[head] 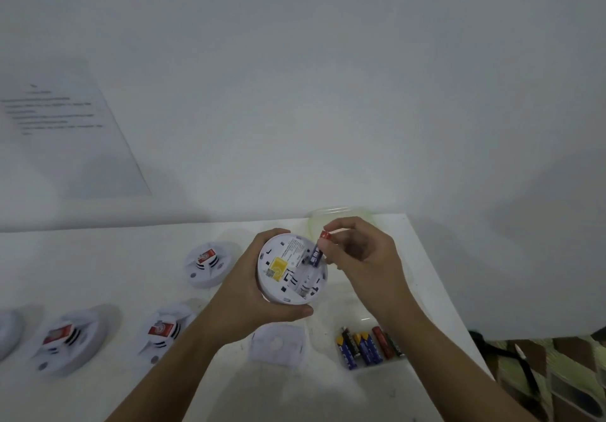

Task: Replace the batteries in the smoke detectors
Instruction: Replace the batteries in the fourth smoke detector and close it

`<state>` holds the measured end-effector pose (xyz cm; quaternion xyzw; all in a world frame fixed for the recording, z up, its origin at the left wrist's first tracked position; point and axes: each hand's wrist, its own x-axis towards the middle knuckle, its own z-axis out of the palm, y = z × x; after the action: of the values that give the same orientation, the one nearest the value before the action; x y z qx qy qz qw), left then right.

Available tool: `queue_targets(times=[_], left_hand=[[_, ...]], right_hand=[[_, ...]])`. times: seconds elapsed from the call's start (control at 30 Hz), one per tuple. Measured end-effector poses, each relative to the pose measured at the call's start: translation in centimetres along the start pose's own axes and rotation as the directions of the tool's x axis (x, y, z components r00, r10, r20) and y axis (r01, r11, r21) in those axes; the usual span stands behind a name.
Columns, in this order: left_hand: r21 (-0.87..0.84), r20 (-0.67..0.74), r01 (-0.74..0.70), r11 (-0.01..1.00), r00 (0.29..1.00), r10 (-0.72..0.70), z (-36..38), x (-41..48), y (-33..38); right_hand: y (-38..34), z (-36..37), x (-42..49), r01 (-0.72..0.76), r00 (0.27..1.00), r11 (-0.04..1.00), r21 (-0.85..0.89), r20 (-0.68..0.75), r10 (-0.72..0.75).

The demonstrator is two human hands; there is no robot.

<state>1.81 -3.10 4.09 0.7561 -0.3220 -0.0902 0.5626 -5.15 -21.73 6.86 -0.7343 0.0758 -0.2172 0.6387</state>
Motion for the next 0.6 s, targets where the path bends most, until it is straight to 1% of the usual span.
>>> queue_targets(times=[0.07,0.1,0.2,0.27,0.37,0.47,0.6], left_hand=[[-0.008,-0.011,-0.009,1.0,1.0,0.008,-0.1,-0.9,0.2],[-0.01,-0.016,-0.015,1.0,1.0,0.015,-0.2,-1.3,0.3],[-0.015,-0.037,-0.032,0.999,0.999,0.031,-0.4,-2.0,0.6],[-0.008,-0.044,-0.034,0.999,0.998,0.034,-0.5,-2.2,0.9],[0.003,-0.051,-0.035,0.999,0.998,0.035,-0.6,-2.4,1.1],[0.019,-0.06,-0.031,0.999,0.998,0.033,-0.5,-2.5,1.0],[0.021,-0.071,-0.025,0.999,0.997,0.026,-0.4,-2.5,1.0]], right_hand=[[0.3,0.2,-0.8,-0.007,1.0,0.999,-0.042,0.014,0.008],[0.3,0.2,-1.2,-0.014,1.0,0.999,-0.035,0.009,0.014],[0.1,-0.1,-1.9,-0.06,0.998,0.994,0.087,-0.021,0.062],[-0.1,-0.4,-2.3,-0.101,0.994,0.984,0.148,-0.012,0.104],[-0.2,-0.5,-2.6,-0.114,0.993,0.981,0.156,0.004,0.115],[-0.1,-0.2,-2.8,-0.064,0.998,0.997,0.052,0.0,0.064],[0.5,0.3,-3.0,0.061,0.998,0.983,-0.172,-0.001,-0.062]])
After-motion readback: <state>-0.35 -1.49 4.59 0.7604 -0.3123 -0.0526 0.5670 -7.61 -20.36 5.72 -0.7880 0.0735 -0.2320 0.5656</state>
